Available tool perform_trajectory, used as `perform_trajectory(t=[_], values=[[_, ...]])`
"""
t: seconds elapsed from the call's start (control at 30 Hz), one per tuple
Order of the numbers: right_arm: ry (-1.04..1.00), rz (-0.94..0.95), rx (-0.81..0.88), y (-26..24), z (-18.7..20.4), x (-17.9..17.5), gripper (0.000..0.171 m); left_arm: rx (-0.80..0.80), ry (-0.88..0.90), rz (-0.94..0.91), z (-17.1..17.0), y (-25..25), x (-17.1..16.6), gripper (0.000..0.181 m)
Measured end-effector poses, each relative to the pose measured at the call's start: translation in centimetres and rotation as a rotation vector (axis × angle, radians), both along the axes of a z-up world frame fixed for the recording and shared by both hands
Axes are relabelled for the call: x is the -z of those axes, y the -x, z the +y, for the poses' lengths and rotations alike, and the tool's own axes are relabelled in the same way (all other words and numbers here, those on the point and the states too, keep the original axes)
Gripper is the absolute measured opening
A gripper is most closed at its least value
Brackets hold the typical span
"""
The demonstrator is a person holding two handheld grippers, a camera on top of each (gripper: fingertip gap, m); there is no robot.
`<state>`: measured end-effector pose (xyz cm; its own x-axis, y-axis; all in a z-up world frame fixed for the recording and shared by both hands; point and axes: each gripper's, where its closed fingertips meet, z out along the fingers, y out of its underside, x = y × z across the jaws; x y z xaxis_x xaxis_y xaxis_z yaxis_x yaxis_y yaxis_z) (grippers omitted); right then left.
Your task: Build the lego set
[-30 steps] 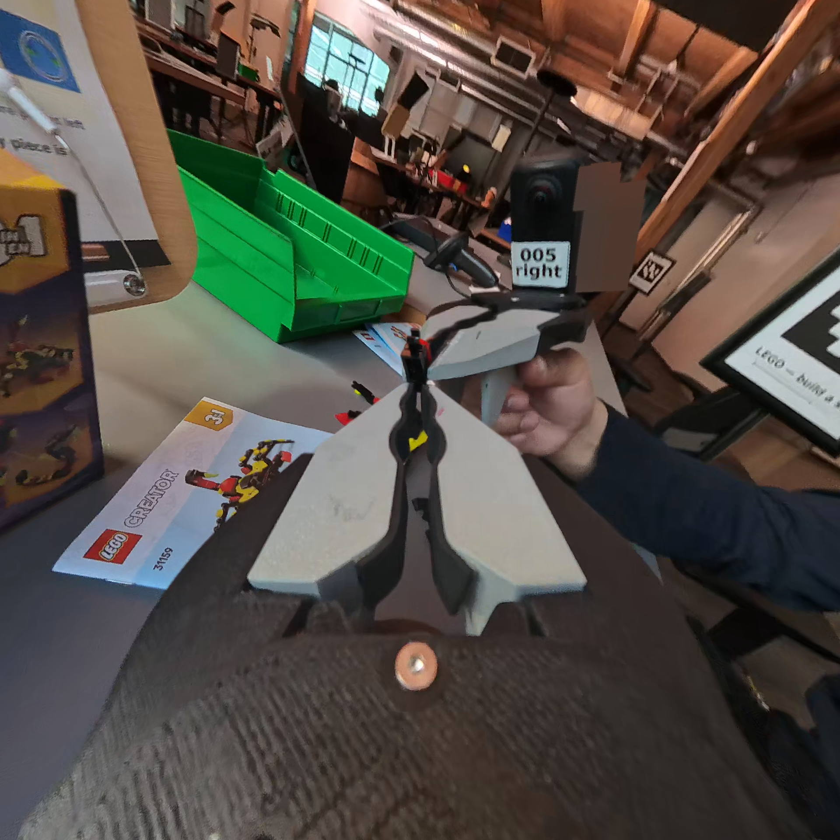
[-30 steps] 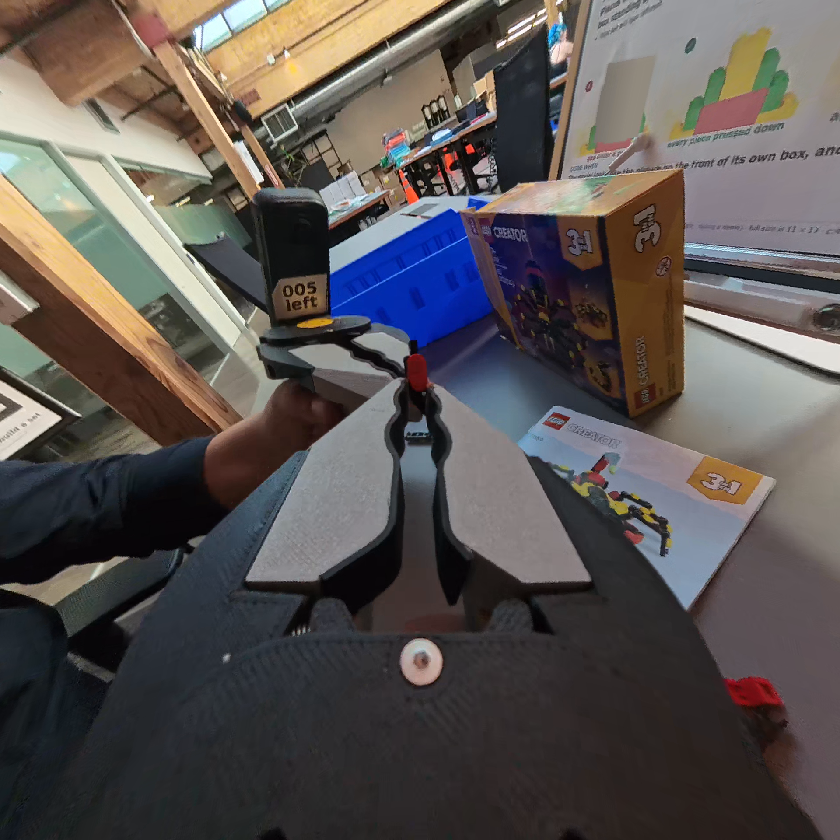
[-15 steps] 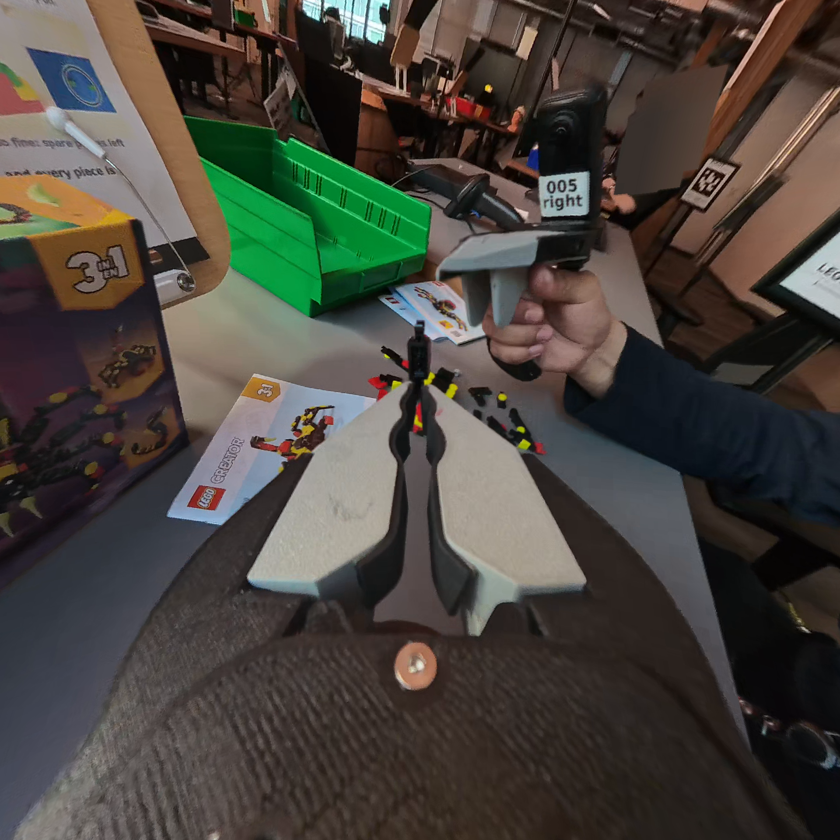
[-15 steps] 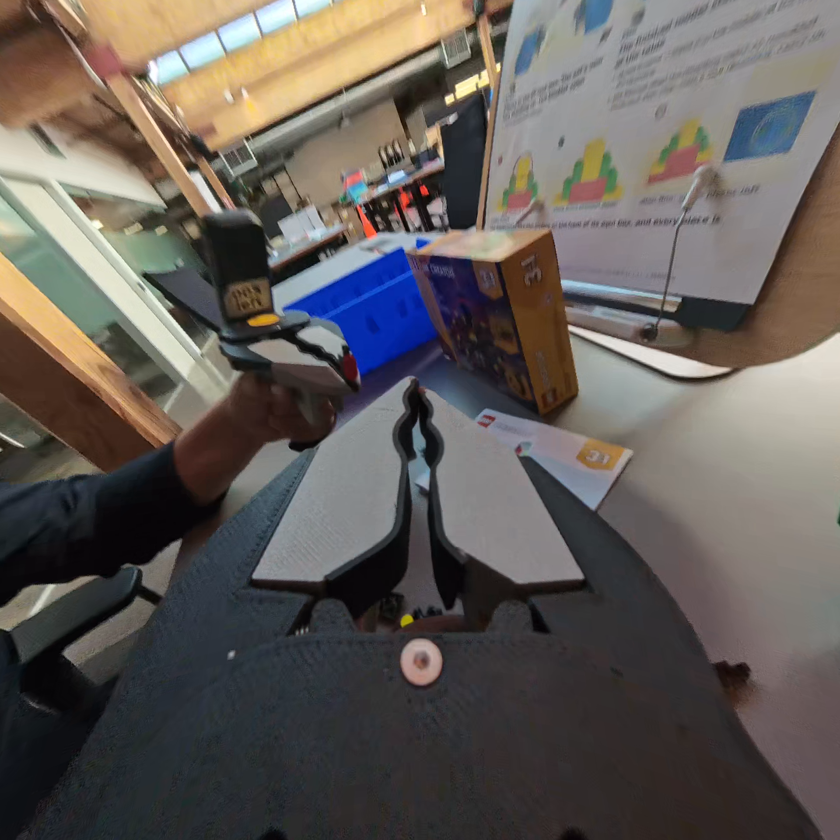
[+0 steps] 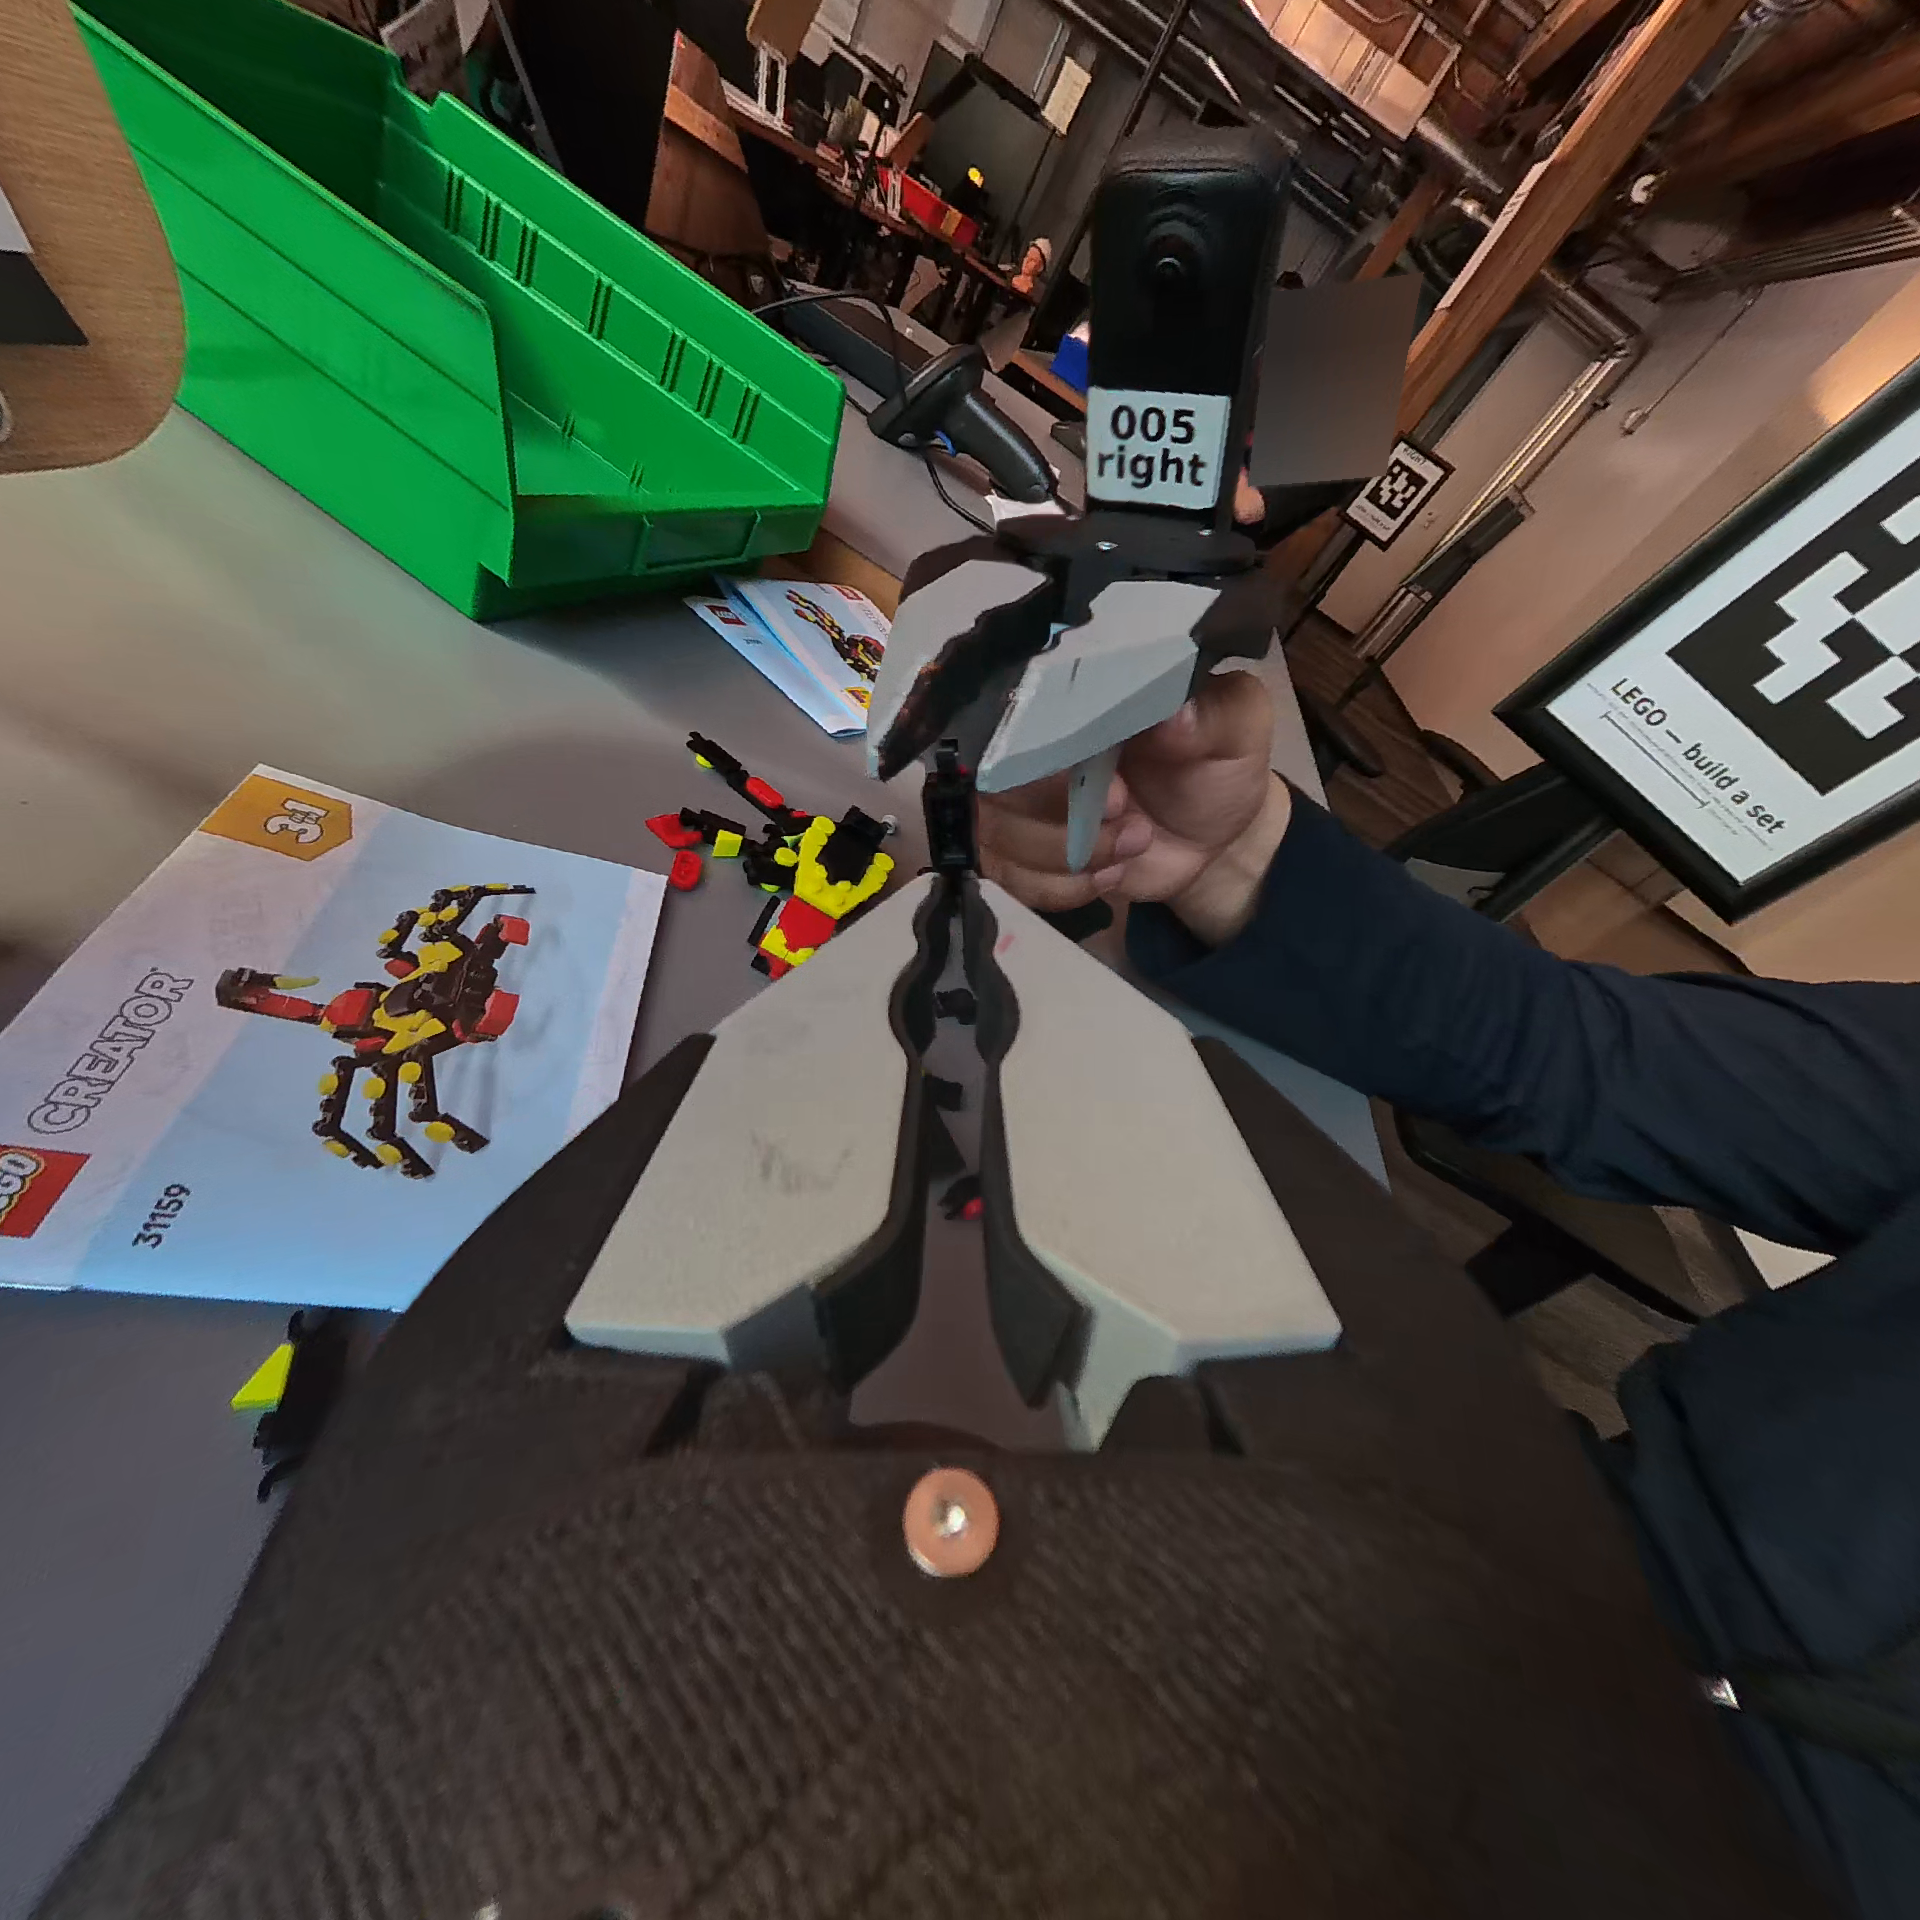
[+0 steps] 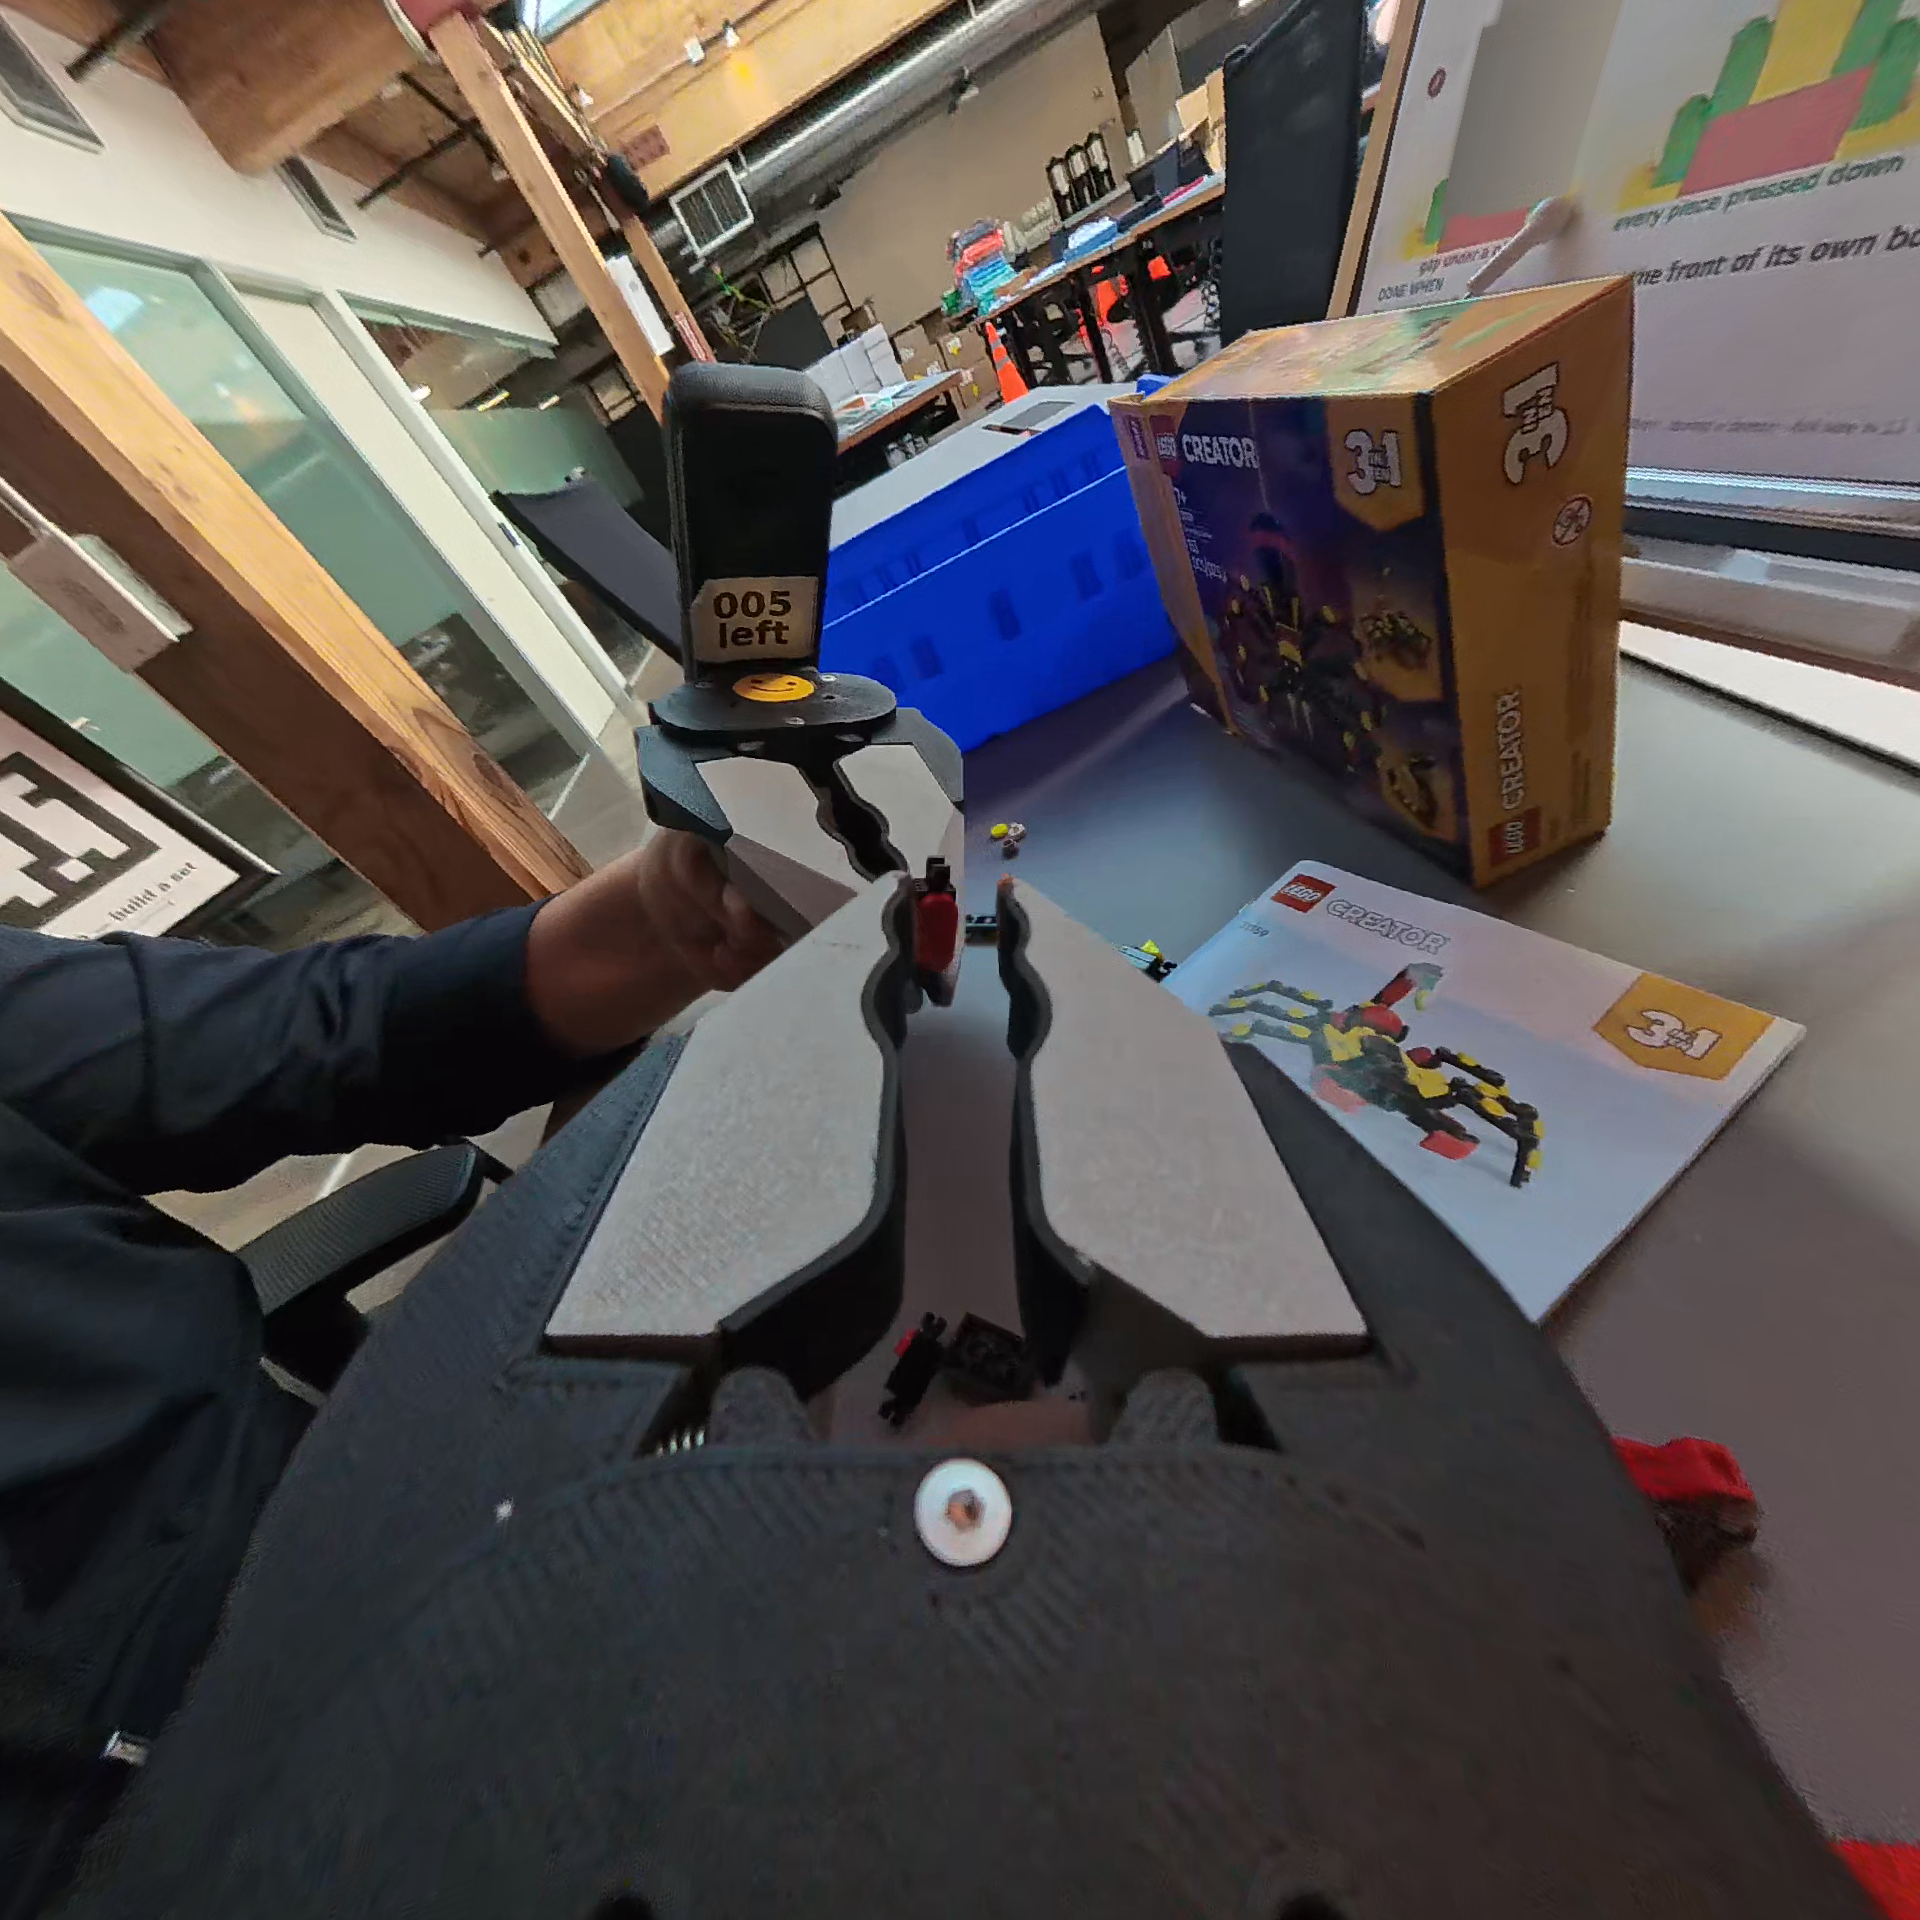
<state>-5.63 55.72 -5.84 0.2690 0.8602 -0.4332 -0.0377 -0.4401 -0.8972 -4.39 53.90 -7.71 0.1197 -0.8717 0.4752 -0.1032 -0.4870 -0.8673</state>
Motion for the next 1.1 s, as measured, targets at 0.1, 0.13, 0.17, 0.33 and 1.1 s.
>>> perform_trajectory(t=[0.1,0.13,0.17,0.33,1.1], values=[[0.016,0.006,-0.016,0.28,-0.12,0.28,0.004,-0.006,-0.001,0.017,0.05,-0.12,0.45,0.0],[0.016,0.01,-0.017,0.29,-0.11,0.25,0.004,-0.006,0.003,0.013,0.07,-0.14,0.44,0.0],[0.019,0.02,-0.019,0.27,-0.13,0.14,0.004,-0.005,0.007,0.004,0.06,-0.15,0.34,0.0],[0.048,0.071,-0.027,-0.03,-0.07,-0.29,0.004,-0.021,-0.006,-0.019,0.26,-0.1,-0.07,0.0],[0.075,0.114,-0.033,0.22,0.05,-0.24,0.005,-0.028,-0.031,-0.01,0.26,-0.32,0.09,0.0]])
